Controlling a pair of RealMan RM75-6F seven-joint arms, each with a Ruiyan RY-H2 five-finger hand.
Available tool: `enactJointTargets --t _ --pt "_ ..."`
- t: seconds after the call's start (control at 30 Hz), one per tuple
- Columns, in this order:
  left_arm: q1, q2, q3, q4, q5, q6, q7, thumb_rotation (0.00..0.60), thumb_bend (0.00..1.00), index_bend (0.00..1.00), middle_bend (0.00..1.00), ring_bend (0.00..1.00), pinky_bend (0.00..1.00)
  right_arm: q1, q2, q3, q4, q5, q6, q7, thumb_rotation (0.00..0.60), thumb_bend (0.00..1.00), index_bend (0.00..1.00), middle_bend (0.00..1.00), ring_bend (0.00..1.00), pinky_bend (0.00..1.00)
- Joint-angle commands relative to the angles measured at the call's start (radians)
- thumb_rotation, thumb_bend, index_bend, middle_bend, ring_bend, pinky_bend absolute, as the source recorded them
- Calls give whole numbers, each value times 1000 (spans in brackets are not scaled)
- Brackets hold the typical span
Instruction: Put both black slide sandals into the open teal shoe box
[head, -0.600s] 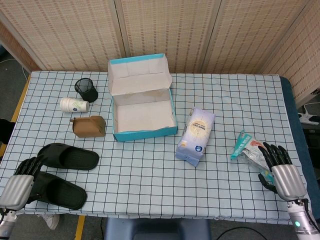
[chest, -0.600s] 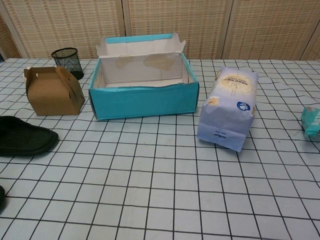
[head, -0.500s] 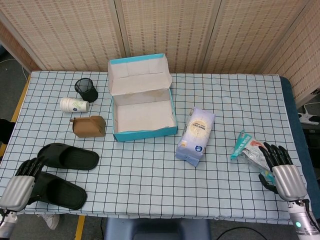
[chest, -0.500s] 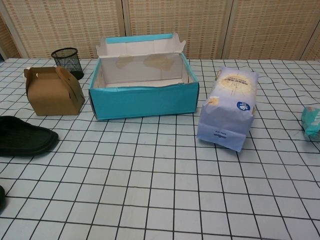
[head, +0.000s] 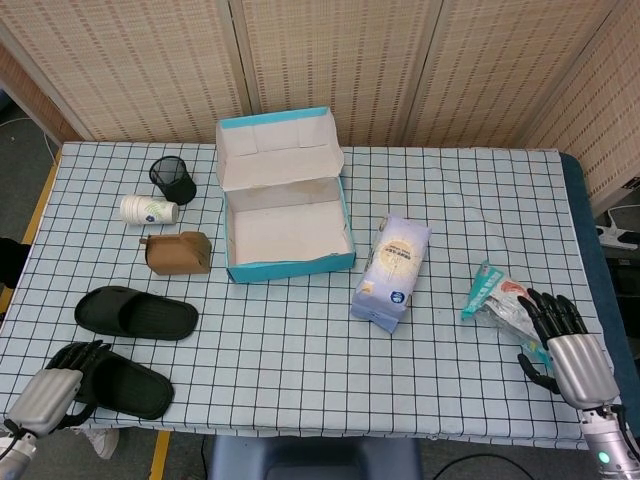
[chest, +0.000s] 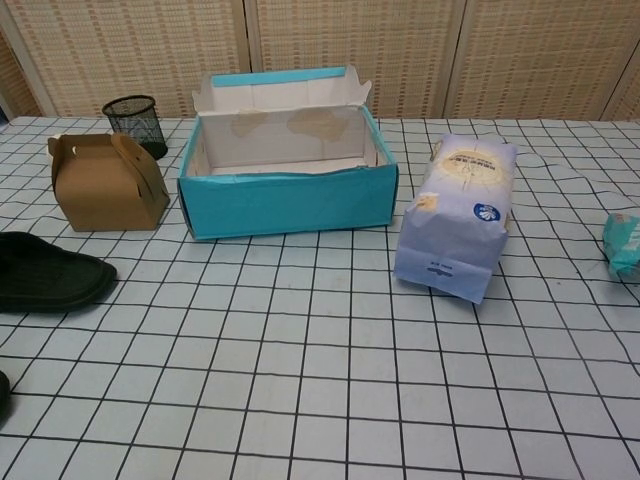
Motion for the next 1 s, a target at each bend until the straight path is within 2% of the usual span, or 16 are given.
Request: enactJointTargets --t 0.03,0.37,0.63,1.0 --pt "-17 6 9 -7 -56 -51 35 600 319 0 0 0 59 0 1 0 -1 -2 1 0 600 249 0 0 0 0" --pt "-31 -32 0 32 -137 -81 132 600 325 0 0 0 59 -1 -5 3 6 -7 7 3 600 249 0 0 0 0" --pt "-38 -90 -10 95 -155 -87 137 600 310 0 0 0 59 -2 -7 2 5 -4 2 -7 600 249 0 0 0 0" --pt "-70 -141 -15 164 -227 -166 155 600 308 0 0 0 64 1 -7 6 5 9 -10 -14 600 250 0 0 0 0"
